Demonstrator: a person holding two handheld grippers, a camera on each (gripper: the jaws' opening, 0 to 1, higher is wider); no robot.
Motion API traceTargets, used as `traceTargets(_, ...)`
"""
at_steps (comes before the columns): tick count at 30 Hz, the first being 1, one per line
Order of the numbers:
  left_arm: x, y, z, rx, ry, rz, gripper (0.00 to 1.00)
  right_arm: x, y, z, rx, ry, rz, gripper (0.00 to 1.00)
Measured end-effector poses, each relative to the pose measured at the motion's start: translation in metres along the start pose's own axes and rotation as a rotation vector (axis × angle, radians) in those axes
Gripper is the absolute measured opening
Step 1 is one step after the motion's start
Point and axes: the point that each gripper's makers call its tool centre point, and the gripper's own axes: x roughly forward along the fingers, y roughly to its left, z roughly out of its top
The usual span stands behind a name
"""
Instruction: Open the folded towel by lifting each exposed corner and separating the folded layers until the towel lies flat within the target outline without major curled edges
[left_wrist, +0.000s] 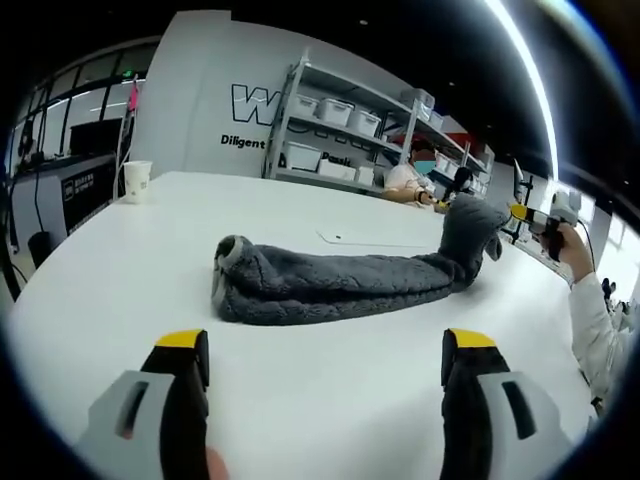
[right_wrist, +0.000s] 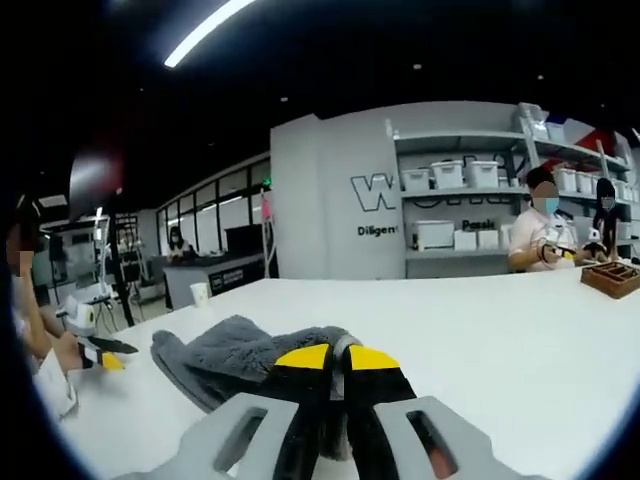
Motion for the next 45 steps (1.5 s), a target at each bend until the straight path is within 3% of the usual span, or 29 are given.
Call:
traceTargets(19, 0.001, 0.000, -0.006, -0.004, 0.020, 0.005, 0.94, -0.024, -0.056, -0.010, -0.015, 0.037, -0.180, 0.00)
traceTargets(35, 0.003, 0.000, -0.010, -0.005, 0.034, 0.007, 0.93, -0.050, -0.098, -0.015, 0.054, 0.013, -0.303, 0.00)
traceTargets(42, 0.003, 0.000, -0.011, -0.007, 0.039, 0.009, 0.92, -0.053, -0.108, -0.017, 0.023, 0.012, -0.359, 0.00)
traceTargets(45, 0.003, 0.001, -0.010, -0.003, 0.034, 0.015, 0.92, -0.054, -0.114, -0.025, -0.023, 0.057, -0.396, 0.00)
